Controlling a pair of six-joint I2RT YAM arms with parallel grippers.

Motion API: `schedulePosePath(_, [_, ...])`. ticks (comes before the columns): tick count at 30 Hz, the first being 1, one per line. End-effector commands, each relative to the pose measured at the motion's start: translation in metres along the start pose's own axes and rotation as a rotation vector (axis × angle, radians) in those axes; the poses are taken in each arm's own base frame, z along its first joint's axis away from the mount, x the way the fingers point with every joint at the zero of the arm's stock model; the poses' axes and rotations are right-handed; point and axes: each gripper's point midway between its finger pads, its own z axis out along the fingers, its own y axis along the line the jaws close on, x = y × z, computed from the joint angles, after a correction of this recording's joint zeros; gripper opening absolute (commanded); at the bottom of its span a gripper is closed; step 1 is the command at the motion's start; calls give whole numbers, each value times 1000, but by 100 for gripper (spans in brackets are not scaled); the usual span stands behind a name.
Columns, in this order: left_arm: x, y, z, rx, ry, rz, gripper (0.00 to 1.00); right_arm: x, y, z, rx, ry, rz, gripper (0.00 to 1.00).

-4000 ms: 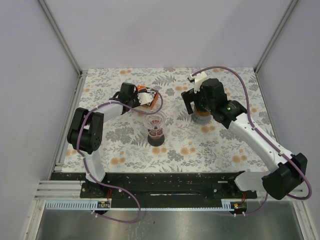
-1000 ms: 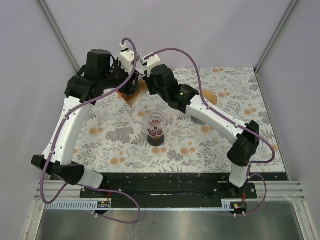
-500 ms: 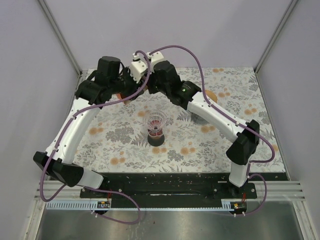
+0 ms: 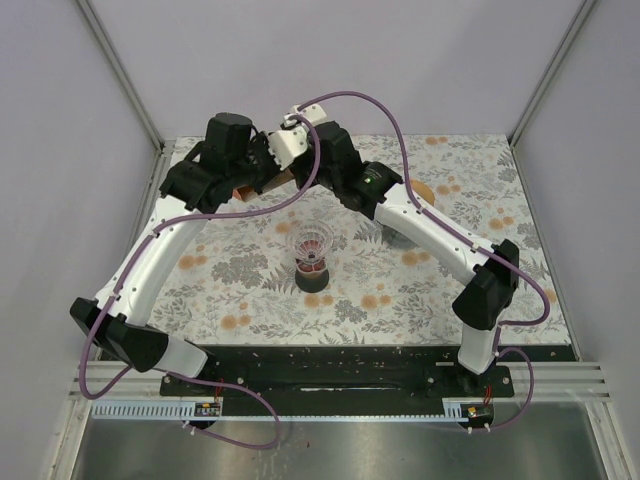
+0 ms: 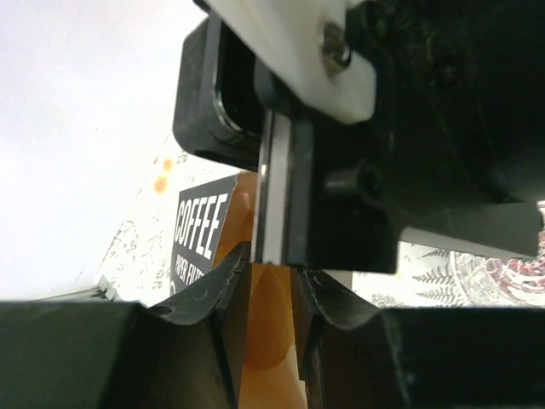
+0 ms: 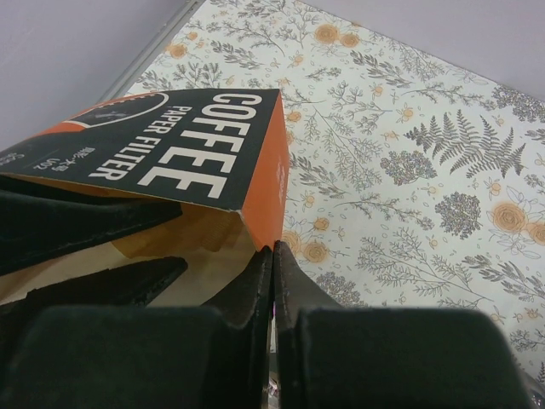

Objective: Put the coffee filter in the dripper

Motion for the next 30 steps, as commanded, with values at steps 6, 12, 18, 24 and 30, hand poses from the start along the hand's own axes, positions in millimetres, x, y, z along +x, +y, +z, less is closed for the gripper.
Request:
schedulePosePath(6, [24, 7, 8, -31, 92, 107, 33, -20, 7, -9, -44, -44, 15, 0])
schedulePosePath(12, [28, 14, 4, -51, 106, 116, 33, -18, 9, -8, -56, -37, 11, 0])
schedulePosePath(18, [44, 6, 17, -6, 152, 106, 42, -18, 12, -8, -72, -38, 17, 0])
schedulePosePath(24, [51, 6, 31, -15, 158, 107, 26, -21, 15, -11, -87, -44, 15, 0])
schedulePosePath(30, [47, -3, 25, 24, 146, 76, 0, -18, 10, -10, -65, -41, 13, 0])
